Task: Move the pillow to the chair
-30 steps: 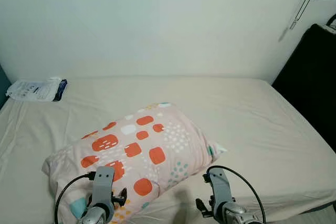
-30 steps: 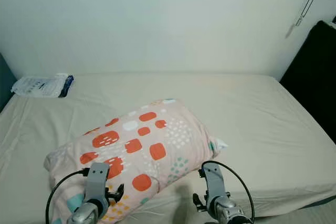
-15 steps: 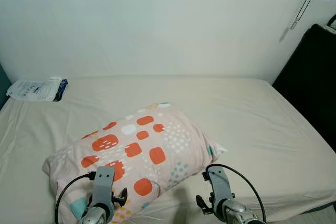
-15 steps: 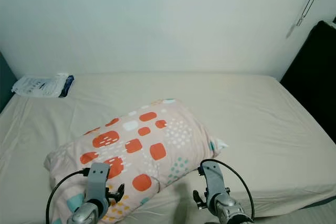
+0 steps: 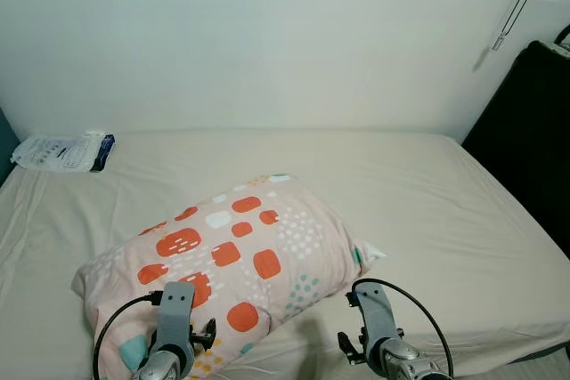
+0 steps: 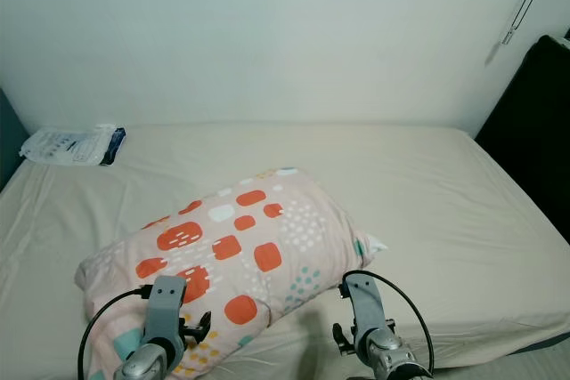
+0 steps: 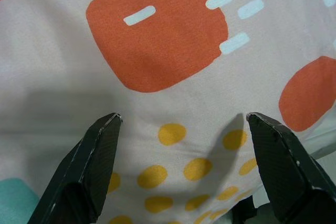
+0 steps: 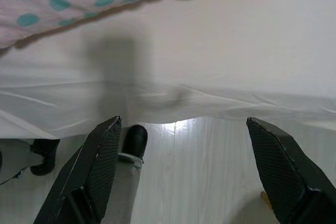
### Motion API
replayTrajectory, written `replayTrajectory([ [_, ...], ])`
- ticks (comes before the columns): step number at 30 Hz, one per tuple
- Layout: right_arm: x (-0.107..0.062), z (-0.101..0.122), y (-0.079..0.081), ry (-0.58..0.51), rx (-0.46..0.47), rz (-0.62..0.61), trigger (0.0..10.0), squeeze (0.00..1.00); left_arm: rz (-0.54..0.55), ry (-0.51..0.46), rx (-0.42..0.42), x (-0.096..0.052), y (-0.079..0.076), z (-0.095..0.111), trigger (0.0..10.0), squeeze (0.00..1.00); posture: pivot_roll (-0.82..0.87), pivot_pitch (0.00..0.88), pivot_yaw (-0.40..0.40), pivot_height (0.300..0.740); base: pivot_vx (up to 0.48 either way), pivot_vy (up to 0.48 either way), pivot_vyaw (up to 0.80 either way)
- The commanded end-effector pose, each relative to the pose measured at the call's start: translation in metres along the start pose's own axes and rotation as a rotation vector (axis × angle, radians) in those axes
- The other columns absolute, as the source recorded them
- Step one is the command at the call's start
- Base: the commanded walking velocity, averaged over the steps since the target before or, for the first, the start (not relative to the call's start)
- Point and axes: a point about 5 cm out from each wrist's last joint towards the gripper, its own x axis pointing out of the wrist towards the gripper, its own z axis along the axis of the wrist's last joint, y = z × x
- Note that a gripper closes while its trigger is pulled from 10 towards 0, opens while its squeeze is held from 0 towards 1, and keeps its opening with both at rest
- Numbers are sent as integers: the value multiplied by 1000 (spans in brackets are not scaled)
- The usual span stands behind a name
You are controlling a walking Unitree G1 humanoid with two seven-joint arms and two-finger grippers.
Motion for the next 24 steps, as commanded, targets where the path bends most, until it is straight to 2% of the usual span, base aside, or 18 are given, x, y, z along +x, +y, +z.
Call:
replayTrajectory([
  [1, 0, 0, 2, 0, 1, 25, 10000, 0, 3, -5, -9, 1, -2, 1, 10000, 0, 77, 0, -103, 740, 0, 0, 0],
  [8, 0, 4, 5, -30, -71, 62, 10000, 0, 7, -3, -9, 0, -1, 0, 10000, 0, 81, 0, -105, 740, 0, 0, 0],
  [10, 0, 3, 2, -10, -135, 27, 10000, 0, 7, -2, -10, 0, -1, 0, 10000, 0, 80, 0, -103, 740, 0, 0, 0],
  [12, 0, 0, 0, 11, -141, 0, 10000, 0, 6, -1, -9, 0, -1, 0, 10000, 0, 78, 0, -104, 740, 0, 0, 0],
  [20, 0, 0, 2, -5, -7, 18, 10000, 0, 1, -1, -16, 0, -2, 0, 10000, 0, 80, 0, -101, 740, 0, 0, 0],
  [22, 0, 1, 3, -7, -1, 31, 10000, 0, 0, 0, -16, 0, -2, 0, 10000, 0, 80, 0, -101, 740, 0, 0, 0],
  [23, 0, 0, 3, 5, -39, 23, 10000, 0, 0, 0, -15, 0, -2, 0, 10000, 0, 80, 0, -101, 740, 0, 0, 0],
  [24, 0, 0, 3, 5, -39, 23, 10000, 0, 0, 0, -15, 0, -2, 0, 10000, 0, 80, 0, -101, 740, 0, 0, 0],
])
